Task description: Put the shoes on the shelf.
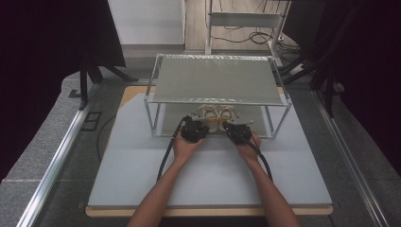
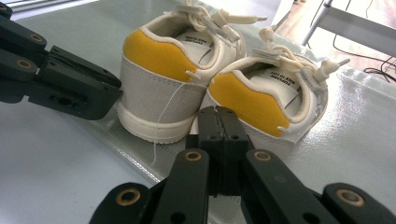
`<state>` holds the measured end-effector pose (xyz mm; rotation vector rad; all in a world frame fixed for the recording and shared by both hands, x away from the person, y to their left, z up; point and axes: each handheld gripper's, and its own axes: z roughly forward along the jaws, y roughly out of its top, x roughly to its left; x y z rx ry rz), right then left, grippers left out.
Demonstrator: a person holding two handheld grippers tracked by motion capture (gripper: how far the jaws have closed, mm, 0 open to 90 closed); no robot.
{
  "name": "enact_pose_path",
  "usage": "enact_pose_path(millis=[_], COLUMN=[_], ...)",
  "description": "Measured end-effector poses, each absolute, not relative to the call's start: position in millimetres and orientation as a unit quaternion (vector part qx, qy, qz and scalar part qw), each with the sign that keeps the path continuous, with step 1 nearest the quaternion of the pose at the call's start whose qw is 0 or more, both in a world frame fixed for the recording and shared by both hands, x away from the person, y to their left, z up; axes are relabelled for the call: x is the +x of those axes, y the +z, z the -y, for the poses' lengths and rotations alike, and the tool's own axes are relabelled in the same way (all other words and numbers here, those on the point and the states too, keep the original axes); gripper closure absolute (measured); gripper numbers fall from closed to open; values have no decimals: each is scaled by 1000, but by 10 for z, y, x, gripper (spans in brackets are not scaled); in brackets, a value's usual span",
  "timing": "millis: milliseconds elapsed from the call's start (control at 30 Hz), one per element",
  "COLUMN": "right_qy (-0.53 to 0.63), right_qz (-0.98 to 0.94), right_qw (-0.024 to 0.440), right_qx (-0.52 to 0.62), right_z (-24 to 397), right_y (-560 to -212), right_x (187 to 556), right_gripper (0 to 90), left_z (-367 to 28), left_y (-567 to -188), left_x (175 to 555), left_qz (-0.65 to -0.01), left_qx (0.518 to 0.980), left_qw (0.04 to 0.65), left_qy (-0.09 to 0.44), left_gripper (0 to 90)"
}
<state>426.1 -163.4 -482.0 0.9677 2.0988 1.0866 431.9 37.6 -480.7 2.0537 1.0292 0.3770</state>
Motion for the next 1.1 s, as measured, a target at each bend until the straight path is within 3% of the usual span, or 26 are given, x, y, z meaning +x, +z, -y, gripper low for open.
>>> enact_pose_path(millis=[433,567,1100], right_qy=[411,422,445], right_qz=[-790,-788,-789], right_qw=[284,285,259], right_qx=[355,347,334], right_z=[1650,1681,1865], right_y=[-4819,-4795,-4764], right_x=[4186,4108,3706], right_gripper=[856,851,805], left_z=[-349,-362,-410], left_y=[-4766,-4756,-4743], left_x=[4204,4118,3760], left_qz=[-403,-419,-387], left_qx=[806,795,803], left_qw=[409,416,433], left_qy=[144,138,135], left_gripper=[803,797,756])
